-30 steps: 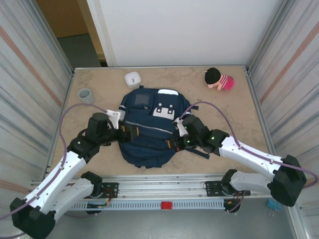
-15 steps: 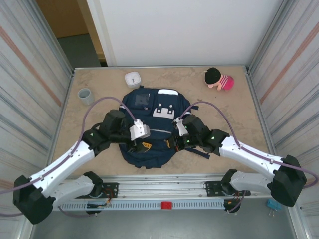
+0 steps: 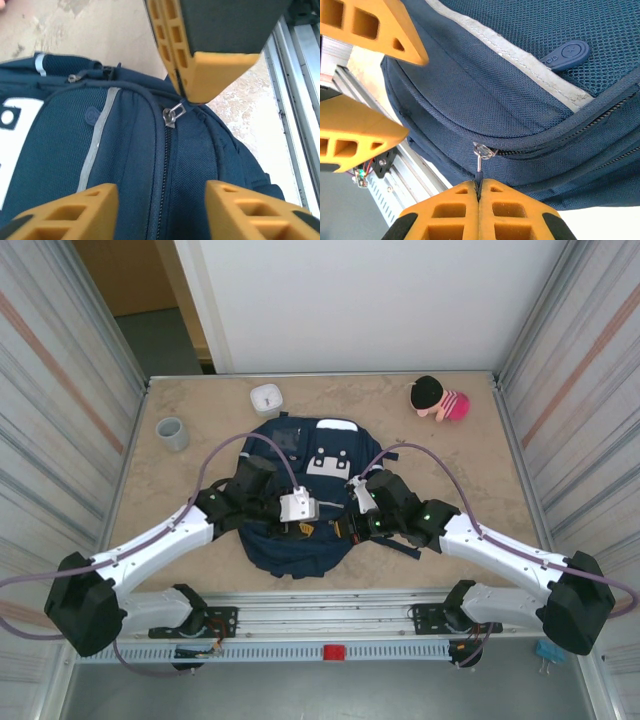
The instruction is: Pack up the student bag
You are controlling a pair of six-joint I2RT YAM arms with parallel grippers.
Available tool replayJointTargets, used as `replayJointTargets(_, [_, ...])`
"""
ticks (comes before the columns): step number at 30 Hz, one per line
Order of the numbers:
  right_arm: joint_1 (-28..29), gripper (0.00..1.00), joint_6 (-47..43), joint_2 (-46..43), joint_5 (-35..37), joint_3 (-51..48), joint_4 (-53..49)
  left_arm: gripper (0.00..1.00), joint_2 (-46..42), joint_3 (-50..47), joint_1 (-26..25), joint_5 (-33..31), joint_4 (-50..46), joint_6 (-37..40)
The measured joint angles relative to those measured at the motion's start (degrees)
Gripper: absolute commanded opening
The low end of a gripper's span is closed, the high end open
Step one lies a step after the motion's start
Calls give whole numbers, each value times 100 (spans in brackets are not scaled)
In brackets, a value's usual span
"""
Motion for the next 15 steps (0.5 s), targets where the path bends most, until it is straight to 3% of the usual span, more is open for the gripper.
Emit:
replayJointTargets(4, [-2, 0, 0, -2, 20, 0, 4, 1, 39, 0, -28, -184, 50, 98])
replayJointTargets(15, [-197, 0, 2, -184, 173, -103, 103, 0, -269, -74, 87, -297, 90, 136])
